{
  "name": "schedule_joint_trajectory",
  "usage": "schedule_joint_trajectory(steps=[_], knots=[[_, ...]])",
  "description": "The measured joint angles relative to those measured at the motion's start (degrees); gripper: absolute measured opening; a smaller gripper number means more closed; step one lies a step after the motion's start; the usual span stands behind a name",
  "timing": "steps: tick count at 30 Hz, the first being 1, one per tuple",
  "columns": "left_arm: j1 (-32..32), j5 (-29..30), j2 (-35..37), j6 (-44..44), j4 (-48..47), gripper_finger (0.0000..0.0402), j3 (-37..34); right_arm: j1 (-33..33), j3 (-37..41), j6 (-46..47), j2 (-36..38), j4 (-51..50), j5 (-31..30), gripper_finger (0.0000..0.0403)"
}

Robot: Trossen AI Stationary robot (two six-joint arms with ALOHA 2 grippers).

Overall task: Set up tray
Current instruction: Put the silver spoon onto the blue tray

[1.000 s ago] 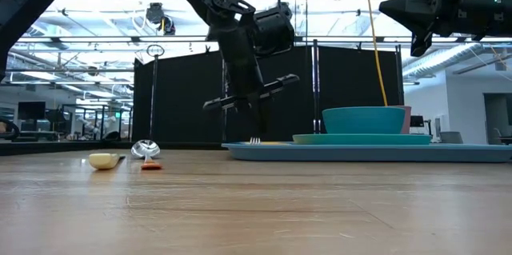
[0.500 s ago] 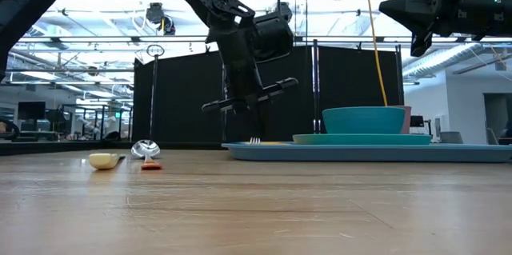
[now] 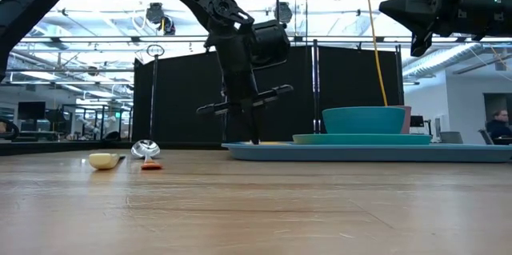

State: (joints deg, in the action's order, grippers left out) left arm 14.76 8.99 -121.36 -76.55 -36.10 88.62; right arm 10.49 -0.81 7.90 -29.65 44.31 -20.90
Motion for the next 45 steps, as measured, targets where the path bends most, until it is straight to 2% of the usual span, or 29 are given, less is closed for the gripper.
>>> schedule_joint_trajectory(steps=[8, 23, 28, 45], knots=[[0.1, -1.5, -1.6, -0.2, 1.0, 0.0002, 0.1, 0.0, 0.0, 0.0, 0.0, 0.0, 0.0, 0.0], [-0.3, 0.6, -1.6, -2.3, 1.9, 0.0003, 0.0, 0.0, 0.0, 0.0, 0.0, 0.0, 0.0, 0.0], [-0.8, 3.7, -1.6, -3.8, 1.7, 0.0003, 0.0, 0.0, 0.0, 0.0, 0.0, 0.0, 0.0, 0.0], [-1.0, 5.0, -1.6, -5.1, 1.6, 0.0002, 0.0, 0.0, 0.0, 0.0, 0.0, 0.0, 0.0, 0.0]])
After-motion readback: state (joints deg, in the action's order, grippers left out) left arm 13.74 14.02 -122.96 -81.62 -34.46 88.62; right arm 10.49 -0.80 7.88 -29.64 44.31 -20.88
